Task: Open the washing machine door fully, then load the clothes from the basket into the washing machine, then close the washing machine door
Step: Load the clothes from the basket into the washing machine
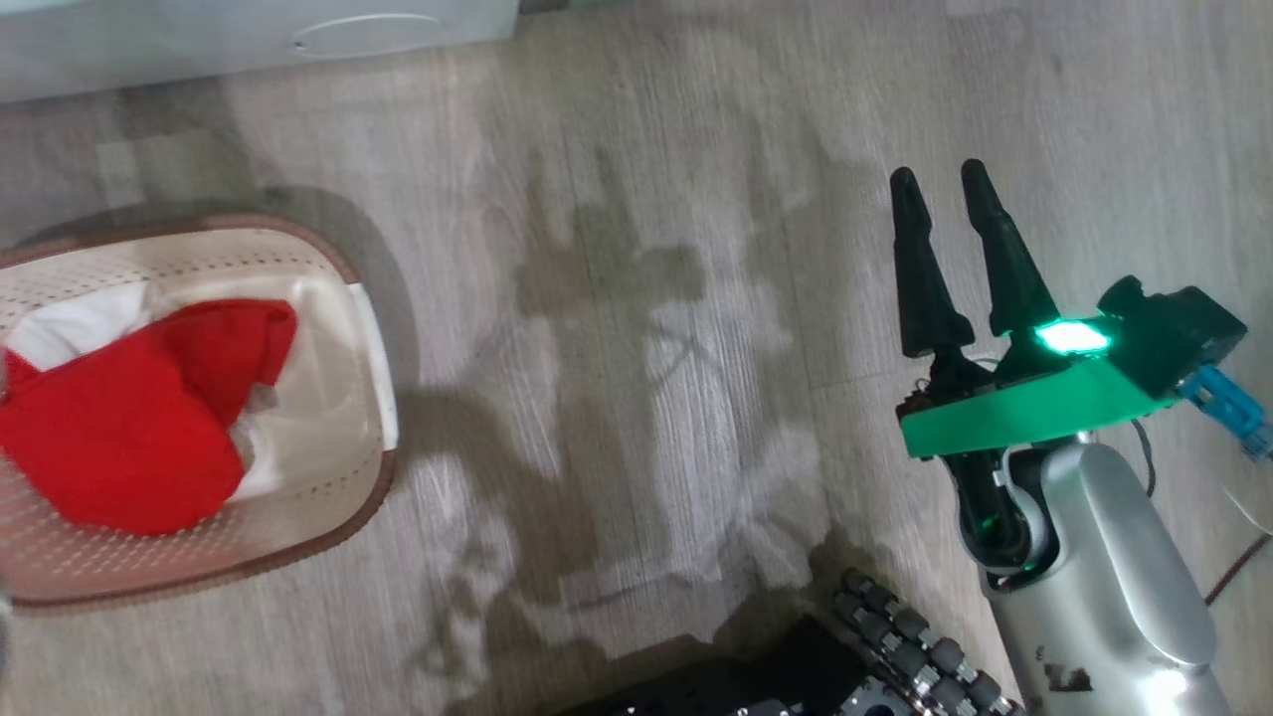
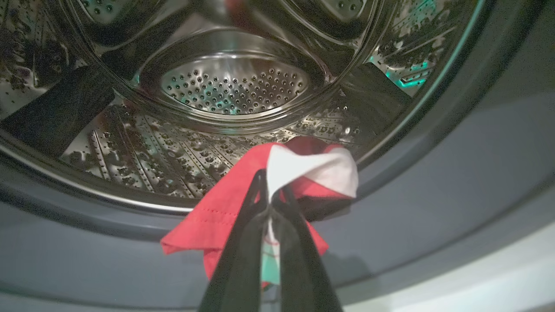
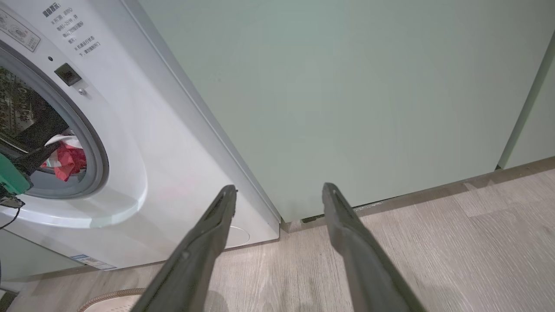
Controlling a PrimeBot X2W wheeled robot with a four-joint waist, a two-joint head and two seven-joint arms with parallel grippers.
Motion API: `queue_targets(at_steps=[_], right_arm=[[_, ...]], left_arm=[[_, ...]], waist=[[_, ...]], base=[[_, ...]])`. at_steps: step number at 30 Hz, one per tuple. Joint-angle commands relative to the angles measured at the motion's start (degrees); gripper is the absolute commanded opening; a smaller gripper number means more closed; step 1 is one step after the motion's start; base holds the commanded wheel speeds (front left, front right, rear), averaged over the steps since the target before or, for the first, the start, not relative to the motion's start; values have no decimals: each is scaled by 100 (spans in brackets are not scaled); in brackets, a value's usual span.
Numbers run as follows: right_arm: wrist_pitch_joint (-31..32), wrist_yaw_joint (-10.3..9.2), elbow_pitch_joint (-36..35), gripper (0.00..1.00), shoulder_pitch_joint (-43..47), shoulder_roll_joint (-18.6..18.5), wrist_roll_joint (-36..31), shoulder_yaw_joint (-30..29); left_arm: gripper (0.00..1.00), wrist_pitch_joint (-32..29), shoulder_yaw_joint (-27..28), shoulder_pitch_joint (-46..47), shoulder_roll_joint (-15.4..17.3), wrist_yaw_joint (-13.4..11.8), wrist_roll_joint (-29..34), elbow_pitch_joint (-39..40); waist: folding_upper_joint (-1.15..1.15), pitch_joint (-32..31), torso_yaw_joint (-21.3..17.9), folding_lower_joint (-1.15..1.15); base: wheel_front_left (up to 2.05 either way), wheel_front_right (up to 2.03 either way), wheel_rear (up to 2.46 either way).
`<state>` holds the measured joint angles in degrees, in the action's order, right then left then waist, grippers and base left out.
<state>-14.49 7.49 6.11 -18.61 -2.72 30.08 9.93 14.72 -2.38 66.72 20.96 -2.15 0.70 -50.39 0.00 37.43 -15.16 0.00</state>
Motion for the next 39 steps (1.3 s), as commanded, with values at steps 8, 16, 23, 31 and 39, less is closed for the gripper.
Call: queue_targets(at_steps=[8,16,23,31,39], right_arm=[[-51,0,-178,100,-49,-16,393,433],[-51,0,-204,100,-191,-16,799,808],[-51,0,-206,100,-176,-16,977,985],[-51,0,-240,100,-169,-16,1154,1103],[-51,0,-263,100,-131,-16,1175,1008]], left_arm=[[0,-594,-101,1604,902,649,-45,-347],[0,-1121,-308,2828,1265,872,-53,-672],[0,-1265,-316,3490,1401,827,-79,-935],[0,-1124,-510,3974,1455,795,11,-1240],[0,-1088,-648,4089,1543,596,68,-1795]], waist=[[0,423,-477,0],[0,727,-1018,0],[0,853,-1359,0],[0,1004,-1622,0],[0,1044,-1614,0]], base=[[0,0,0],[0,0,0],[0,0,0],[0,0,0],[0,0,0]])
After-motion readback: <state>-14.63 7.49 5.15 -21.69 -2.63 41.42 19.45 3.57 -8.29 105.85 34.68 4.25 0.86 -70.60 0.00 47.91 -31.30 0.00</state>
